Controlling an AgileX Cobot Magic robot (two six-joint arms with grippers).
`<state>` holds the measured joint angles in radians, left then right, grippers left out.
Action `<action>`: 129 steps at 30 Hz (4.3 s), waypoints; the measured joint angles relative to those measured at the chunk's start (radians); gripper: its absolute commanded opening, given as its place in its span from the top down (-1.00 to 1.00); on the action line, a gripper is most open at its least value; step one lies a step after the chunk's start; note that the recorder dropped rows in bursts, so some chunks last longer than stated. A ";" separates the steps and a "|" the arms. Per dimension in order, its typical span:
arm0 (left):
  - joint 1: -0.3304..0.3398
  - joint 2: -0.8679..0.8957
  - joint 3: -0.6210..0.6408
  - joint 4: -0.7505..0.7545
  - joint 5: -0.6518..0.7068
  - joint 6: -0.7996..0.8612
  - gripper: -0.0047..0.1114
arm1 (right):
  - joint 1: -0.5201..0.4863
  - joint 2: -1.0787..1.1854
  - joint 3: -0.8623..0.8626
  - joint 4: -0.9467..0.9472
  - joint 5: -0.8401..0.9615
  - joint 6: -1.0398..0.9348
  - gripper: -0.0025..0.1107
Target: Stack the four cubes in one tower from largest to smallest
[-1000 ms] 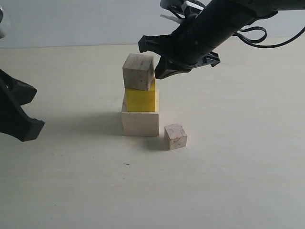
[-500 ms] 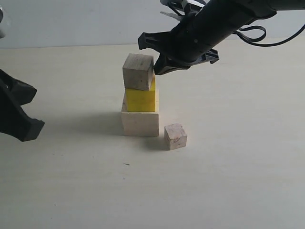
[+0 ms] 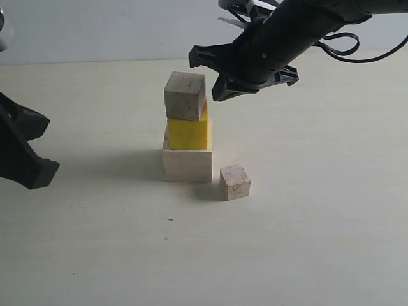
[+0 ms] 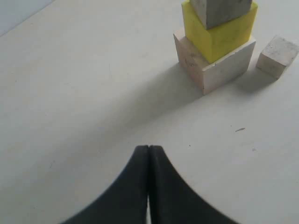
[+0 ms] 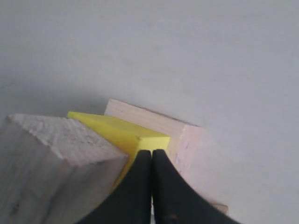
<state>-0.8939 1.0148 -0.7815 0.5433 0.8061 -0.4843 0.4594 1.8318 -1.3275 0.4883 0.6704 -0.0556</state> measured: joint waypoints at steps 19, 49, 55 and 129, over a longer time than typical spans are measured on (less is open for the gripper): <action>0.000 0.000 0.000 0.000 0.000 0.001 0.92 | 0.000 -0.010 0.000 0.097 0.057 -0.071 0.96; 0.000 0.000 0.000 0.000 0.000 0.001 0.92 | 0.000 0.027 0.000 0.143 -0.020 -0.124 0.96; 0.000 0.000 0.000 0.000 0.000 0.003 0.92 | 0.000 0.027 0.000 0.143 -0.025 -0.124 0.96; 0.000 0.000 0.011 0.000 0.000 0.003 0.92 | 0.000 0.071 0.000 0.110 0.068 0.020 0.96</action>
<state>-0.8939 1.0148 -0.7706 0.5433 0.8061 -0.4817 0.4594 1.9028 -1.3275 0.5983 0.7389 -0.0353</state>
